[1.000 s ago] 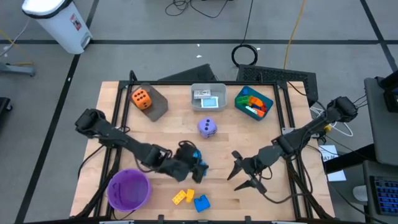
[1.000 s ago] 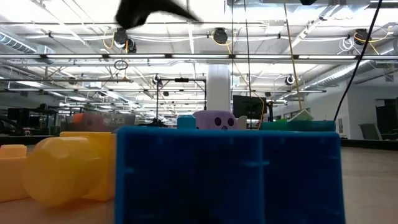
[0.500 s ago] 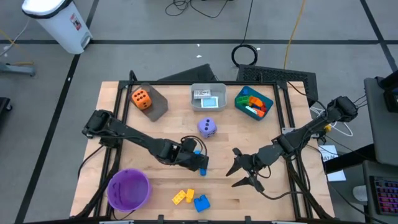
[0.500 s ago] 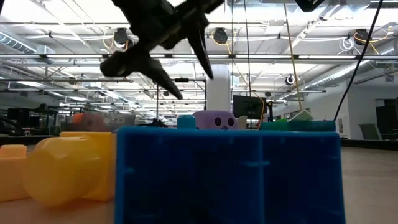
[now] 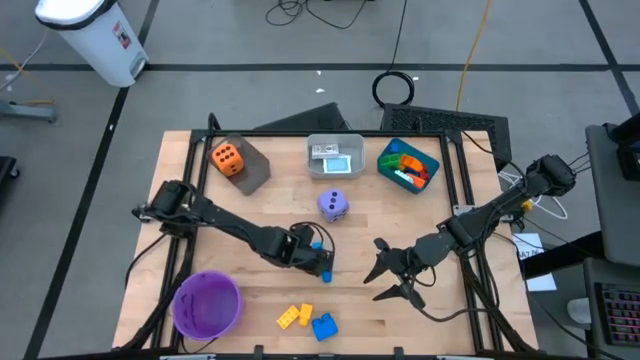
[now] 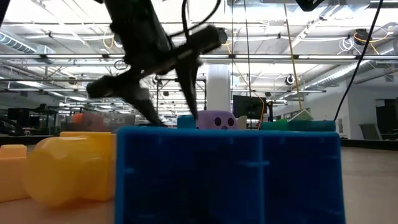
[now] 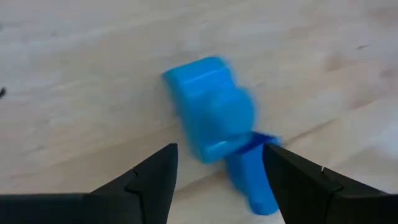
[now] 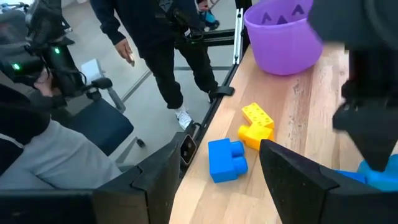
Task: Pick & Place Toys
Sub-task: Put the blue game piece into the blue bin
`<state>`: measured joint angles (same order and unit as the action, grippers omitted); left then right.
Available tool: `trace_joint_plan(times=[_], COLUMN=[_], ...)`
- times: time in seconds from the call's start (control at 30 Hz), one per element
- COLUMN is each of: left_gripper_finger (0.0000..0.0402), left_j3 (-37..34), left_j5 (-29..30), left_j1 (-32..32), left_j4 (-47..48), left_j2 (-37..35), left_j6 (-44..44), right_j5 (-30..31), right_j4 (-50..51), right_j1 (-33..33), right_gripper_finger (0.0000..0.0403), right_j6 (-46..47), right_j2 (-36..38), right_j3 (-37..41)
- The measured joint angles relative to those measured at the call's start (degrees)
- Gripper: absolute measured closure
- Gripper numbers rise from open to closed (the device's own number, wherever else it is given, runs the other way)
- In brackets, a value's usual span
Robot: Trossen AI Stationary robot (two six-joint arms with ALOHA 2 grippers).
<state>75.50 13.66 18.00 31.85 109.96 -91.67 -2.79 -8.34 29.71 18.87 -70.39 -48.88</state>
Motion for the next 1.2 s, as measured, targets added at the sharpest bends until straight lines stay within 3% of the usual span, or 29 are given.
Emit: trace_joint_plan(times=[0.33, 0.7, 0.93, 1.2], left_gripper_finger=[0.016, 0.0161, 0.0161, 0.0161], left_j3=[0.0, 0.0, 0.0, 0.0], left_j5=[-1.7, -4.8, -1.0, 1.2], left_j1=[-1.3, -2.6, -2.0, -4.3], left_j4=[0.5, 8.3, -0.6, 3.2], left_j2=[3.0, 2.9, 2.3, 2.3], left_j6=[-1.1, -2.9, -2.2, -2.4], right_j5=[-0.1, -0.3, -0.4, -0.4], right_j4=[0.5, 1.7, 3.7, 4.6], right_j1=[0.0, 0.0, 0.0, 0.0], right_gripper_finger=[0.0191, 0.0201, 0.0202, 0.0202], right_j6=[0.2, 0.4, 0.0, 0.0], right_j2=[0.0, 0.0, 0.0, 0.0], right_j3=[0.0, 0.0, 0.0, 0.0])
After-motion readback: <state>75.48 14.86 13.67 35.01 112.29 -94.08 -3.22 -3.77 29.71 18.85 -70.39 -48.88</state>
